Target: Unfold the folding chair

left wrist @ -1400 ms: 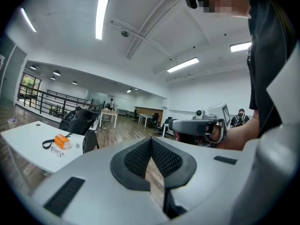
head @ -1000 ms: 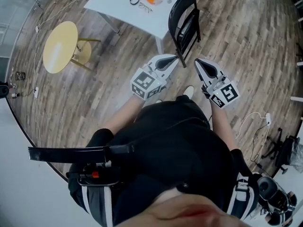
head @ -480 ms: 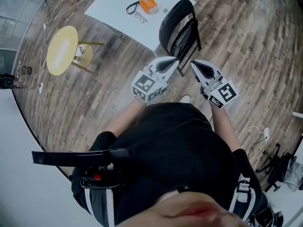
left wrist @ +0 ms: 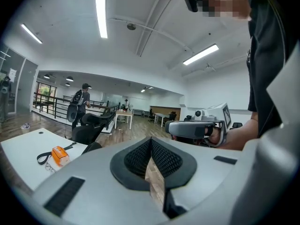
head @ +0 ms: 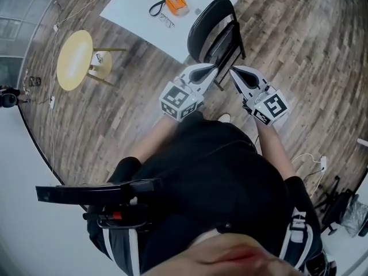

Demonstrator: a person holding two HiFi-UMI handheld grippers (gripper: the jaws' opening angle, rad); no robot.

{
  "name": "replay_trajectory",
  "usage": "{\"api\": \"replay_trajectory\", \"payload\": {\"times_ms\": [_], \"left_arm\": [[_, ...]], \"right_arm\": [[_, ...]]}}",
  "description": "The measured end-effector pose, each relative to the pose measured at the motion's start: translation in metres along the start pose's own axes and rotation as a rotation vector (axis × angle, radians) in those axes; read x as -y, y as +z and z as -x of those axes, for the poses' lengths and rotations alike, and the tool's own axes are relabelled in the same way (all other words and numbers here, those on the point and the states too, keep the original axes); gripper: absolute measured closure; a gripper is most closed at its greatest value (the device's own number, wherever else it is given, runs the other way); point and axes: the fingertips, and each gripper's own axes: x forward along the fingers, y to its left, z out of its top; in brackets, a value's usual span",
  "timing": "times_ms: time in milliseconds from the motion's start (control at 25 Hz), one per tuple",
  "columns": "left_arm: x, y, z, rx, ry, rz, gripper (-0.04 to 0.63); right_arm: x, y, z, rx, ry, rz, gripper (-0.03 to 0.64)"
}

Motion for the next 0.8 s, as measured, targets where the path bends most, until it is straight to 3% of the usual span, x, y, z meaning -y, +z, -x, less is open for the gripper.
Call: {"api": "replay_trajectory", "payload": {"times_ms": [640, 800], "left_arm": [[-0.152, -0.003, -0.029, -0.047, -0.1, 0.001, 0.591], [-0.193, -0.02, -0.043, -0.115, -0.095, 0.017, 0.591]], "right_arm": [[0.089, -0.019, -0.118, -0.038, -0.205, 0.004, 0.609], [0.11, -0.03, -0.15, -0.046, -0.267, -0.023, 0.609]]}}
